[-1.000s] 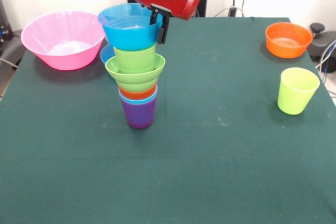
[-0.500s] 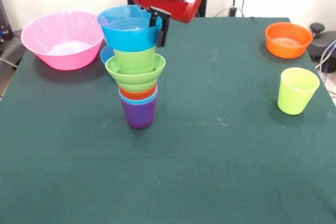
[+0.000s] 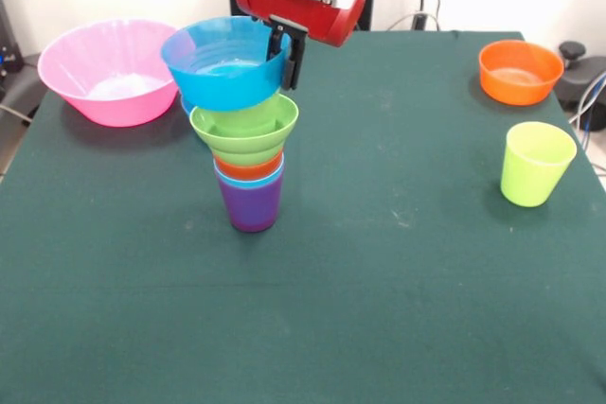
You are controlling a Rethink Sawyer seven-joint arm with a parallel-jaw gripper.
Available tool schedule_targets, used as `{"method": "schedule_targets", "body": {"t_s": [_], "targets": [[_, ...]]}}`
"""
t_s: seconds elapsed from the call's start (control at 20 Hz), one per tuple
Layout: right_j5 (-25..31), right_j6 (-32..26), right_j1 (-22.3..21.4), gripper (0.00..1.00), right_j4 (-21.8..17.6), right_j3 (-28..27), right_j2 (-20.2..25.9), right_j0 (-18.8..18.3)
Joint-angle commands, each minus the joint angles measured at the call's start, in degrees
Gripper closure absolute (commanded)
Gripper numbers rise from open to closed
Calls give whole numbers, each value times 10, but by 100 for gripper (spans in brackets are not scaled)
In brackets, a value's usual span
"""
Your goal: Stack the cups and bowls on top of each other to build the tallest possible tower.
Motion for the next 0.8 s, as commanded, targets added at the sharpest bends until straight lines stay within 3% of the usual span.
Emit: {"method": "schedule_targets", "body": {"t_s": [0.05,0.8], "targets": [[32,-75,27,100,-29,-1,52,5],[13,-44,15,100,-28,32,39,14]]}}
